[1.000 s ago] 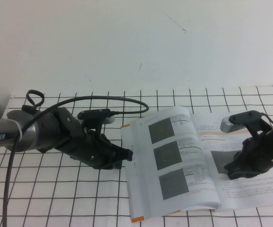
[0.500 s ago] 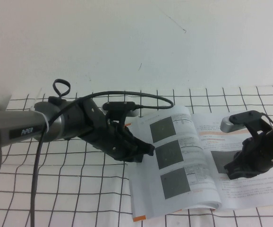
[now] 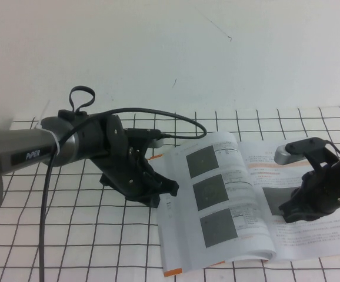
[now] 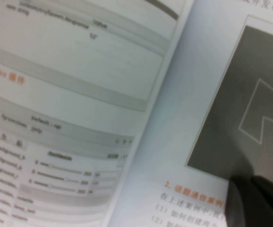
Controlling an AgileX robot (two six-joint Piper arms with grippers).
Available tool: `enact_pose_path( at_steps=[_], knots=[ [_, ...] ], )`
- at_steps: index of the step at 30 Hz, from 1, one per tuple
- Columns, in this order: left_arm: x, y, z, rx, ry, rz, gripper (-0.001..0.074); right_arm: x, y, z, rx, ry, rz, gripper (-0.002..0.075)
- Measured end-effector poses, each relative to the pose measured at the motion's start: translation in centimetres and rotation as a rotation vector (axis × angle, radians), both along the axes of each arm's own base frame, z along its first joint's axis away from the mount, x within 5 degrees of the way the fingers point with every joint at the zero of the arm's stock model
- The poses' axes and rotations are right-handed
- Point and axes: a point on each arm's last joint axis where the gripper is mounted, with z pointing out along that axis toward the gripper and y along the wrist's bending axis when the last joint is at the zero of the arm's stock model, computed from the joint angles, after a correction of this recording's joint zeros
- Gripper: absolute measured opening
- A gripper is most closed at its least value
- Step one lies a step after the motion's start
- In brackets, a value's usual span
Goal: Close book
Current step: 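Close the open booklet and leave it lying on the table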
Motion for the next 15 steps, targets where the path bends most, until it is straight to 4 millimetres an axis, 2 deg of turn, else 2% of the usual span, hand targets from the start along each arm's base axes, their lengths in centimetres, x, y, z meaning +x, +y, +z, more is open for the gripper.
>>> enact_pose_path(
  at_steps=[6, 15],
  knots=[
    [0.3, 0.1, -0.8, 0.021, 0.031, 0.020, -0.0004, 0.0, 0.0, 0.0, 0.001, 0.000, -0.001, -0.0003],
    [0.3, -3.5, -0.9, -0.030, -0.050, -0.039, -0.0004, 0.0, 0.0, 0.0, 0.001, 0.000, -0.001, -0.0003]
  ],
)
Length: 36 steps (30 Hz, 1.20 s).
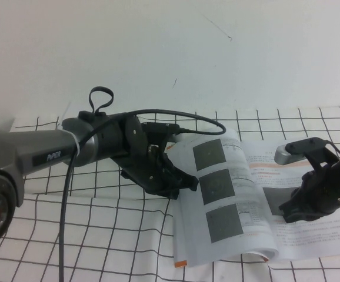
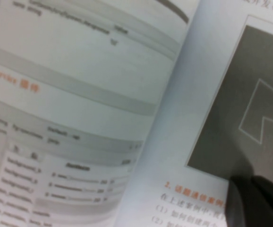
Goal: Close book
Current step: 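Close the open booklet and leave it lying on the table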
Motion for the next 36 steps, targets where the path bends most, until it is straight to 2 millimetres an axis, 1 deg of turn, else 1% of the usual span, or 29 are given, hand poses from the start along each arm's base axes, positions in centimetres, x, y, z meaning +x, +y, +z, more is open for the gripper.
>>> enact_pose_path(
  at_steps=[5, 10, 14, 17, 20, 24, 29, 32, 34, 36],
  knots=[
    [0.7, -1.7, 0.2, -0.009, -0.023, -0.051, -0.0004, 0.0, 0.0, 0.0, 0.000, 0.000, 0.000, -0.0003],
    [0.8, -3.9, 0.8, -0.069, -0.021, -0.088, -0.0004, 0.0, 0.0, 0.0, 0.000, -0.001, -0.001, -0.0003],
    [0.8, -5.7, 2.3, -0.115, -0.025, -0.130, -0.0004, 0.0, 0.0, 0.0, 0.001, -0.001, -0.002, -0.0003],
    [0.9, -6.6, 3.8, -0.136, -0.047, -0.160, -0.0004, 0.0, 0.0, 0.0, 0.001, -0.001, -0.003, -0.0003],
    [1.1, -7.2, 5.2, -0.156, -0.072, -0.182, -0.0004, 0.0, 0.0, 0.0, 0.004, -0.001, -0.005, -0.0003],
    [1.3, -7.6, 6.8, -0.173, -0.087, -0.204, -0.0004, 0.0, 0.0, 0.0, 0.004, 0.000, -0.005, -0.0003],
    [1.5, -7.7, 8.0, -0.173, -0.102, -0.223, -0.0004, 0.0, 0.0, 0.0, 0.005, 0.000, -0.006, -0.0003],
    [1.5, -7.7, 8.2, -0.173, -0.098, -0.226, -0.0004, 0.0, -0.1, 0.7, 0.006, -0.026, -0.011, -0.0003],
    [1.4, -7.8, 8.2, -0.172, -0.096, -0.228, -0.0004, -0.1, -0.6, 1.7, 0.011, -0.049, -0.027, -0.0003],
    [1.3, -7.9, 8.2, -0.171, -0.096, -0.233, -0.0004, -0.2, -1.6, 4.0, 0.018, -0.113, -0.054, -0.0003]
  ],
)
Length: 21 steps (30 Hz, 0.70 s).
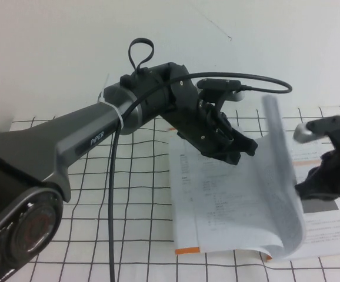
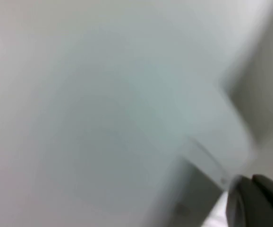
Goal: Close book
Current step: 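Close the open booklet and leave it lying on the table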
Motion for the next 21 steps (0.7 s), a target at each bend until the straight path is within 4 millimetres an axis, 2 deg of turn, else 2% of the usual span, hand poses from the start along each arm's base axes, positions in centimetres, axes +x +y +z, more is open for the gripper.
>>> enact_pose_path(
  at_steps=[3, 6, 9, 11, 13, 16, 21],
  knots=[
    [-0.4, -0.6, 0.0, -0.003, -0.010, -0.011, -0.0004, -0.6, -2.0, 4.6, 0.018, -0.132, -0.065, -0.0003],
    [-1.2, -1.8, 0.1, -0.011, -0.024, -0.032, -0.0004, -2.1, -3.4, 9.5, 0.043, -0.284, -0.112, -0.0003],
    [-1.9, -2.6, 0.0, 0.001, -0.035, -0.058, -0.0004, -3.8, -3.5, 12.8, 0.080, -0.400, -0.109, -0.0003],
    [-2.2, -2.8, -0.2, 0.021, -0.032, -0.073, -0.0004, -4.5, -3.2, 14.0, 0.097, -0.452, -0.080, -0.0003],
    [-2.3, -2.7, -0.2, 0.036, -0.026, -0.074, -0.0004, -4.7, -3.0, 14.2, 0.104, -0.464, -0.060, -0.0003],
    [-2.3, -2.3, -0.4, 0.063, -0.011, -0.076, -0.0004, -4.3, -2.5, 13.3, 0.112, -0.426, -0.036, -0.0003],
    [-2.1, -2.3, 0.8, 0.080, -0.030, -0.099, -0.0004, -2.8, -1.9, 9.9, 0.114, -0.286, 0.001, -0.0003]
  ],
)
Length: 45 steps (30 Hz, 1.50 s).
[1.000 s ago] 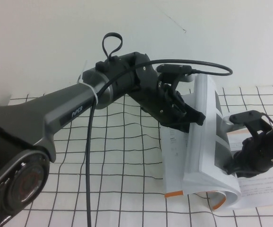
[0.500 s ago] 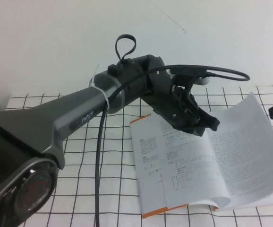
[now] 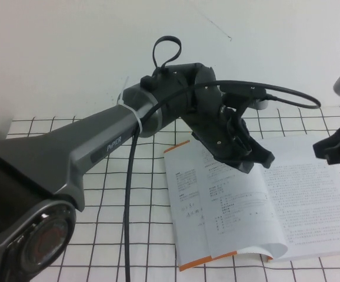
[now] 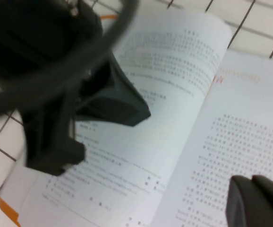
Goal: Close book
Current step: 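Close the open booklet and leave it lying on the table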
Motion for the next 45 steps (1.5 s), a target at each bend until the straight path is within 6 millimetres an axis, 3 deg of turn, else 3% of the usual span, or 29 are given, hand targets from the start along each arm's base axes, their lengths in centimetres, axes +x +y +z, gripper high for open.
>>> enact_pose_path(
  at_steps=[4, 7, 12, 15, 24, 34, 45],
  knots=[
    [0.6, 0.8, 1.4, 0.106, -0.073, 0.001, -0.0004, 1.5, 0.2, -3.7, -0.015, 0.116, 0.010, -0.0003],
    [1.9, 3.5, 2.1, 0.251, -0.106, 0.084, -0.0004, 2.4, 0.3, -6.9, -0.024, 0.218, 0.010, -0.0003],
    [4.1, 8.2, 0.8, 0.281, 0.041, 0.185, -0.0004, 3.1, 0.3, -11.0, -0.038, 0.334, 0.010, -0.0003],
    [4.9, 10.3, -0.7, 0.270, 0.123, 0.229, -0.0004, 3.3, 0.3, -12.3, -0.043, 0.369, 0.008, -0.0003],
    [5.3, 12.4, -4.4, 0.472, 0.202, 0.270, -0.0004, 3.3, 0.3, -12.5, -0.044, 0.373, 0.004, -0.0003],
    [5.4, 10.5, -7.7, 0.315, 0.322, 0.233, -0.0004, 3.3, 0.3, -12.5, -0.044, 0.374, 0.007, -0.0003],
    [5.6, 10.0, -8.0, 0.226, 0.359, 0.227, -0.0004, 3.3, 0.3, -12.5, -0.044, 0.374, 0.007, -0.0003]
  ],
)
